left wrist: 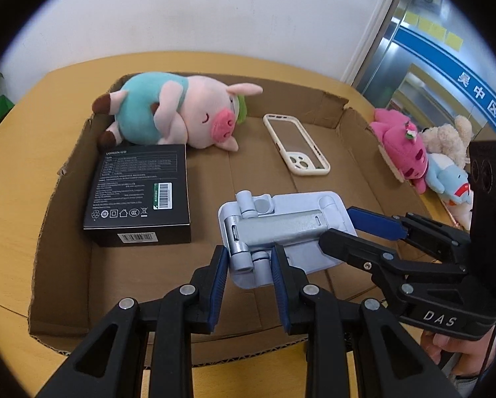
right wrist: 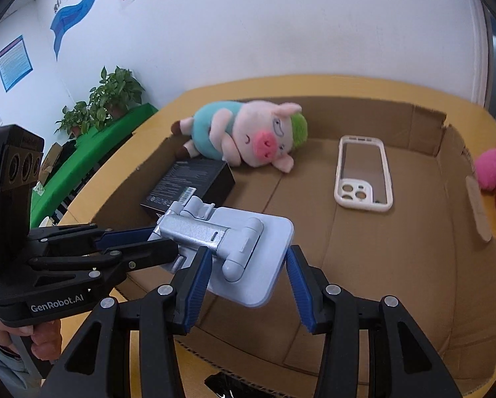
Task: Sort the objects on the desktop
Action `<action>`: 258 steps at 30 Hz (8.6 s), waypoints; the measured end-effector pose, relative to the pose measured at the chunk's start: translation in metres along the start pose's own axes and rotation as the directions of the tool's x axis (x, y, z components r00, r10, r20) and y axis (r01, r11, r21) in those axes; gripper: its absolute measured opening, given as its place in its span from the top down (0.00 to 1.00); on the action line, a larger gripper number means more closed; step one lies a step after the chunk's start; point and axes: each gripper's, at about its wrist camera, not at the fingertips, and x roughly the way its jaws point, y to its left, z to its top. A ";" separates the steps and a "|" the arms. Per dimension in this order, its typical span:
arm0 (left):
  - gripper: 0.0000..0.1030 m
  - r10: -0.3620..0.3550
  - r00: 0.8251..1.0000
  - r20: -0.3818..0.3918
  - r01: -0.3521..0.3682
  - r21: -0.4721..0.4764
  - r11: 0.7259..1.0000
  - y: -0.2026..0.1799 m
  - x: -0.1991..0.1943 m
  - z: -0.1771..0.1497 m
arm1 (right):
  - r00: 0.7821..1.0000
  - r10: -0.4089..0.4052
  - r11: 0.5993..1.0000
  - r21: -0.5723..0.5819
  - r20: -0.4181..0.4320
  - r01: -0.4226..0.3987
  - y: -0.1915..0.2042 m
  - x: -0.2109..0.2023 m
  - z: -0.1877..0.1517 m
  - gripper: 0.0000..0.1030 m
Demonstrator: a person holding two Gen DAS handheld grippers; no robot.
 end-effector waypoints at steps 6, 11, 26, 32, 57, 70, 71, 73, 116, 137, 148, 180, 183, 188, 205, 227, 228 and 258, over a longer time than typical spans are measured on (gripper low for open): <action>0.75 0.047 0.996 -0.081 -0.048 -0.012 0.999 0.004 0.016 -0.004 | 0.994 0.013 1.000 0.022 -0.105 -0.011 -0.003 0.020 0.003 0.56; 0.76 0.107 0.983 -0.151 -0.110 -0.010 0.994 0.006 0.029 -0.008 | 0.982 0.036 0.998 0.061 -0.185 -0.025 -0.004 0.042 -0.001 0.55; 0.45 0.172 0.979 0.105 -0.175 0.018 0.984 -0.010 -0.039 -0.021 | 0.991 -0.112 0.993 -0.034 -0.076 0.110 0.014 -0.004 -0.017 0.19; 0.29 0.170 0.899 0.404 -0.222 0.087 0.971 -0.049 -0.101 -0.044 | 0.952 -0.268 0.950 -0.124 0.151 0.287 0.033 -0.073 -0.042 0.07; 0.23 0.175 0.887 0.428 -0.214 0.045 0.976 -0.061 -0.110 -0.094 | 0.941 -0.266 0.949 -0.114 0.210 0.293 0.042 -0.125 -0.109 0.01; 0.23 0.145 0.957 0.253 -0.144 -0.023 0.989 -0.032 -0.077 -0.141 | 0.986 -0.164 0.965 -0.213 -0.033 0.154 0.006 -0.067 -0.143 0.30; 0.23 0.137 0.960 0.245 -0.134 -0.028 0.991 -0.031 -0.076 -0.142 | 0.987 -0.156 0.966 -0.216 -0.043 0.143 0.007 -0.063 -0.143 0.37; 0.23 0.120 0.965 0.232 -0.116 -0.031 0.993 -0.031 -0.074 -0.145 | 0.988 -0.137 0.968 -0.221 -0.069 0.119 0.008 -0.055 -0.144 0.47; 0.88 -0.349 0.937 0.014 0.349 0.002 0.937 -0.083 -0.029 -0.114 | 1.000 0.028 0.999 0.017 -0.014 -0.027 0.048 -0.094 -0.192 0.88; 0.91 -0.363 0.909 0.206 0.309 0.254 0.917 -0.136 -0.122 0.014 | 0.965 0.001 0.995 -0.097 0.264 0.025 0.060 -0.176 -0.073 0.88; 0.91 -0.397 0.904 0.157 0.353 0.248 0.902 -0.144 -0.083 0.089 | 0.969 -0.063 0.992 -0.090 0.240 0.086 0.007 -0.163 0.009 0.90; 0.87 -0.274 0.896 -0.349 0.217 -0.194 0.957 -0.110 0.147 0.060 | 0.946 0.037 0.968 0.246 -0.321 0.046 -0.121 0.004 -0.027 0.87; 0.86 -0.260 0.908 -0.328 0.215 -0.167 0.962 -0.113 0.134 0.062 | 0.951 0.027 0.966 0.251 -0.309 0.055 -0.119 -0.001 -0.030 0.68; 0.81 -0.207 0.965 -0.162 0.198 -0.069 0.978 -0.112 0.074 0.069 | 0.978 -0.030 0.969 0.233 -0.206 0.079 -0.111 -0.031 -0.023 0.38; 0.23 0.268 0.821 0.503 -0.303 -0.014 0.953 -0.040 -0.077 -0.033 | 0.898 -0.283 0.956 0.028 0.336 0.291 -0.003 -0.087 -0.063 0.00; 0.16 0.338 0.801 0.495 -0.361 -0.052 0.931 -0.014 -0.031 -0.077 | 0.827 -0.384 0.920 0.094 0.411 0.380 -0.022 -0.054 -0.095 0.00; 0.15 0.337 0.801 0.494 -0.360 -0.052 0.932 -0.014 -0.031 -0.077 | 0.827 -0.384 0.920 0.094 0.410 0.381 -0.022 -0.054 -0.095 0.00; 0.14 0.336 0.804 0.490 -0.359 -0.050 0.932 -0.015 -0.031 -0.078 | 0.826 -0.387 0.919 0.095 0.409 0.384 -0.023 -0.052 -0.095 0.00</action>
